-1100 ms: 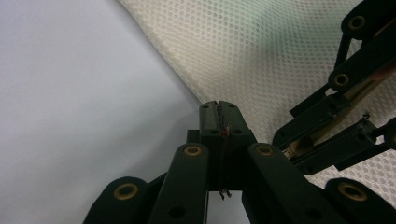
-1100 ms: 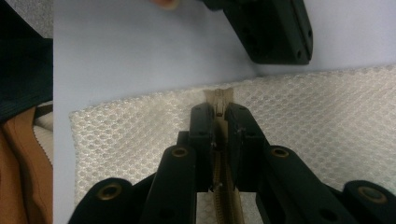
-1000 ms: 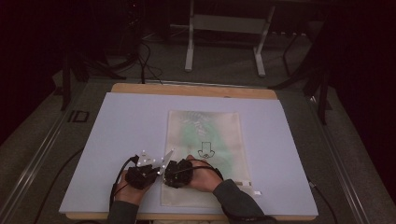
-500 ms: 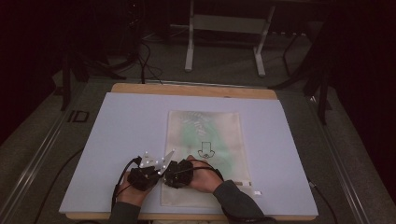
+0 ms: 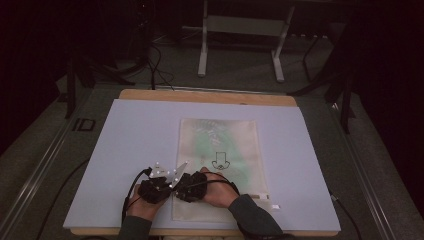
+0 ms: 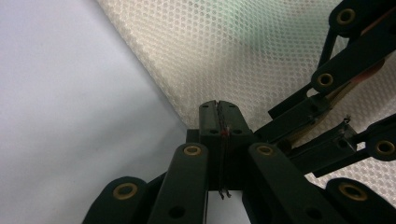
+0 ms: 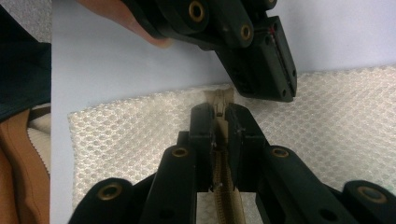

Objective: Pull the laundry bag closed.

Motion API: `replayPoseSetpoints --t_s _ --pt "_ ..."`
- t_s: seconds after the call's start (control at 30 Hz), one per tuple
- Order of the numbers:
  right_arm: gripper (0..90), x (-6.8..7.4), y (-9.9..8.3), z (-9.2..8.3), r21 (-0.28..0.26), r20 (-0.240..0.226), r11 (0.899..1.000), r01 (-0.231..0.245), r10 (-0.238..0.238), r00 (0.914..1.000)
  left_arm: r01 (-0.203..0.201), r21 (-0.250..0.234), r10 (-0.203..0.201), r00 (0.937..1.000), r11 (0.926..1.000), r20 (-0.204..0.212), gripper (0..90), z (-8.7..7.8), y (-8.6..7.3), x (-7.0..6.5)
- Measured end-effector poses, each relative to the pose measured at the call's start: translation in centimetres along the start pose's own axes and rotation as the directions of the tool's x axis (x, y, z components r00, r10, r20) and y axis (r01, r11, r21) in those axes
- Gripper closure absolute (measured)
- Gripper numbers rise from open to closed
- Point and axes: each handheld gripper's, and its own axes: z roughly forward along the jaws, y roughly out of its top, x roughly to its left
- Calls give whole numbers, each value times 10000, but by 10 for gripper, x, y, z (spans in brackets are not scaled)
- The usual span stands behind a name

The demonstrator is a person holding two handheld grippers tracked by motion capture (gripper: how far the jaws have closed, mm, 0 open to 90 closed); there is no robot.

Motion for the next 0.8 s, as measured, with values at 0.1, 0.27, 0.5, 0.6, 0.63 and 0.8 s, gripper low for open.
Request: replayPoseSetpoints --t_s 0.1,0.27,0.5,0.6,0.63,0.8 --pt "817 -3 -1 0 -81 -174 9999 -81 79 9998 -115 90 117 9998 9999 -186 893 1 1 -2" --pt "820 -3 -2 -2 -93 -226 10000 -27 25 9997 -285 270 295 9988 9992 -397 896 1 3 -5" --pt "822 -4 -6 -4 -97 -154 9999 84 -86 9998 -619 361 643 9956 9974 -682 897 2 4 -10" --pt "822 -3 -9 -6 -2 -135 10000 56 -56 9999 -723 426 752 9946 9965 -709 897 2 4 -10" --pt "822 -4 -10 -7 30 -136 10000 59 -59 9999 -692 396 719 9950 9968 -695 897 2 4 -10" --pt "821 -4 -14 -10 51 -169 10000 18 -17 9999 -663 360 686 9953 9972 -678 896 2 4 -9"
